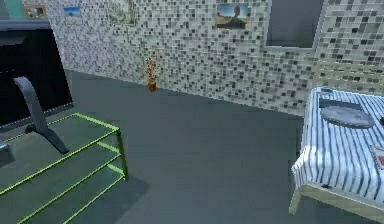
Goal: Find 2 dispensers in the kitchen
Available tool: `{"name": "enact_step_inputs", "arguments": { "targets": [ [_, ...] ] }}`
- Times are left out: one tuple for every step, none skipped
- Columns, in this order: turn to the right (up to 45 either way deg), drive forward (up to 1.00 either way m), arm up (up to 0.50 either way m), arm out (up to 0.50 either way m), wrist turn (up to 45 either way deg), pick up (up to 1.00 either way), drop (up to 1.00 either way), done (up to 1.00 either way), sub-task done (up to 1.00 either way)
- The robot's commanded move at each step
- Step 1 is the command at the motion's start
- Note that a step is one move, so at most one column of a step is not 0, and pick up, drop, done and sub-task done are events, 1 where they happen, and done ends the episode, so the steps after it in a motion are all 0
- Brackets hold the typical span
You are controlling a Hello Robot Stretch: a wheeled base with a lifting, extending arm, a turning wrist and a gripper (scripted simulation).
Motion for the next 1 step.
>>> {"name": "enact_step_inputs", "arguments": {
  "targets": [
    [6.0, 0.00, 0.00, 0.00, 0.0, 0.00, 0.00, 0.00, 0.00]
  ]
}}
